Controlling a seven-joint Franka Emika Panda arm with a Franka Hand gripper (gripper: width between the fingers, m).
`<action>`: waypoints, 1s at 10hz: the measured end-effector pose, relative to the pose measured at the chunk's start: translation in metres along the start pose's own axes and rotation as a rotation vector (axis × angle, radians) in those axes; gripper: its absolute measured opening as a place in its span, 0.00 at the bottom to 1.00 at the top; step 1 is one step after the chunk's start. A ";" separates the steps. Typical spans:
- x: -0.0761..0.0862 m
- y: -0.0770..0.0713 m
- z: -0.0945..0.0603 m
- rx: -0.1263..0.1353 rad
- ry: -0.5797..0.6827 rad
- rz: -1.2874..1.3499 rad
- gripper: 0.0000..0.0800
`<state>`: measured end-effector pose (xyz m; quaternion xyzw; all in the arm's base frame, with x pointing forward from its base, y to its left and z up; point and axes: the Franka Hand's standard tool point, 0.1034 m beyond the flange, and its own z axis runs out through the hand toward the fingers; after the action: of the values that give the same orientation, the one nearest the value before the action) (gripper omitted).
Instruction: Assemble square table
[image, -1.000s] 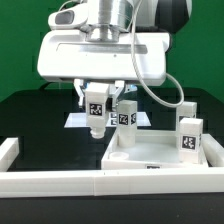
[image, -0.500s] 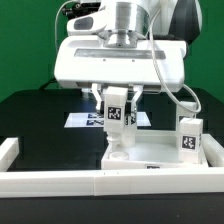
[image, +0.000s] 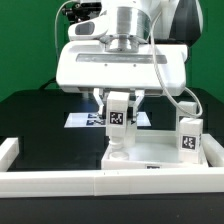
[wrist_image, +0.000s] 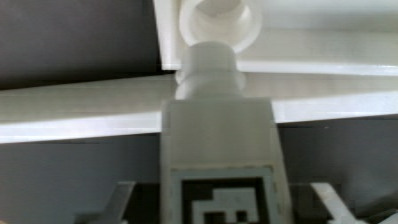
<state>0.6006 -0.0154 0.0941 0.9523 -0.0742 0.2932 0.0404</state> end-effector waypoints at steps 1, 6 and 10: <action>0.000 0.000 0.000 -0.001 0.002 -0.004 0.36; -0.011 0.003 0.011 0.001 -0.018 -0.011 0.36; -0.016 -0.009 0.015 0.013 -0.028 -0.021 0.36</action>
Offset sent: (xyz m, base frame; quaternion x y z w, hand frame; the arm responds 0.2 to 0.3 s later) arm 0.0119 0.0143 -0.0055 0.0452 0.0209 -0.0018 0.9988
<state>0.5971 -0.0063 0.0718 0.9573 -0.0626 0.2798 0.0362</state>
